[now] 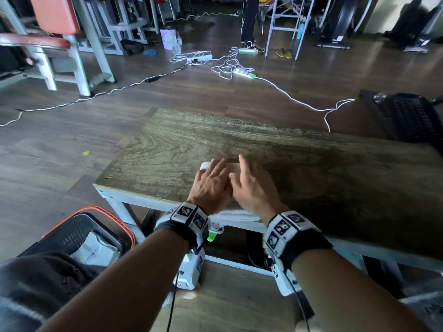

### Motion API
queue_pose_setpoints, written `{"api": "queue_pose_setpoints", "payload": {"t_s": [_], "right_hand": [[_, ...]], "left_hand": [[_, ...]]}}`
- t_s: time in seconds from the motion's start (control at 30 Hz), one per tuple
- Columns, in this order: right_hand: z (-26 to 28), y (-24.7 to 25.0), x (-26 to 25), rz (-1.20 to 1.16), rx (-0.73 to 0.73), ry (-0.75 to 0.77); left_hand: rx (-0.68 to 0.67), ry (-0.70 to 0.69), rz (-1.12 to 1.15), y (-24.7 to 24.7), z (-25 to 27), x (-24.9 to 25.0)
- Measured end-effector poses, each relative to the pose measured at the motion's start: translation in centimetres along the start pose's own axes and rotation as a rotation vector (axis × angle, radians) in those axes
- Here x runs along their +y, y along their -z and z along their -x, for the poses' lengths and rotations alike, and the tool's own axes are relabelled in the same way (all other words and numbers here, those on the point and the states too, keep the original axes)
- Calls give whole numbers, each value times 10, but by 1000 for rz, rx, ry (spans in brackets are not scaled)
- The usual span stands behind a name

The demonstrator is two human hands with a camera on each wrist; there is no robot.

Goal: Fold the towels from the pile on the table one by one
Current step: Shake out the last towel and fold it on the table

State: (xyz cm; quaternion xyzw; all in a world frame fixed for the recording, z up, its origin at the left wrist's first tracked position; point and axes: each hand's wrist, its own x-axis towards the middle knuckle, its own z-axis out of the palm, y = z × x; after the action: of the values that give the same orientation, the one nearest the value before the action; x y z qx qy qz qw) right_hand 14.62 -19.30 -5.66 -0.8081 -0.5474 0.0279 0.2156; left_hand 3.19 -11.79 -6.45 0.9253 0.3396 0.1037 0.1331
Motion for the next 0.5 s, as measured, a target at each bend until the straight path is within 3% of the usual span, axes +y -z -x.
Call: {"api": "queue_pose_setpoints", "payload": {"t_s": [0.1,0.27,0.5], "right_hand": [[-1,-26,4,-25,-150,-139],[1,-32,15,-5,-123,-112],[6,-29,19,12,-106,-177]], "left_hand": [[-65,36,-98,-15,5,-5],[22,56,30,-21,-1,-14],[65,258,62,-22,12,-22]]}}
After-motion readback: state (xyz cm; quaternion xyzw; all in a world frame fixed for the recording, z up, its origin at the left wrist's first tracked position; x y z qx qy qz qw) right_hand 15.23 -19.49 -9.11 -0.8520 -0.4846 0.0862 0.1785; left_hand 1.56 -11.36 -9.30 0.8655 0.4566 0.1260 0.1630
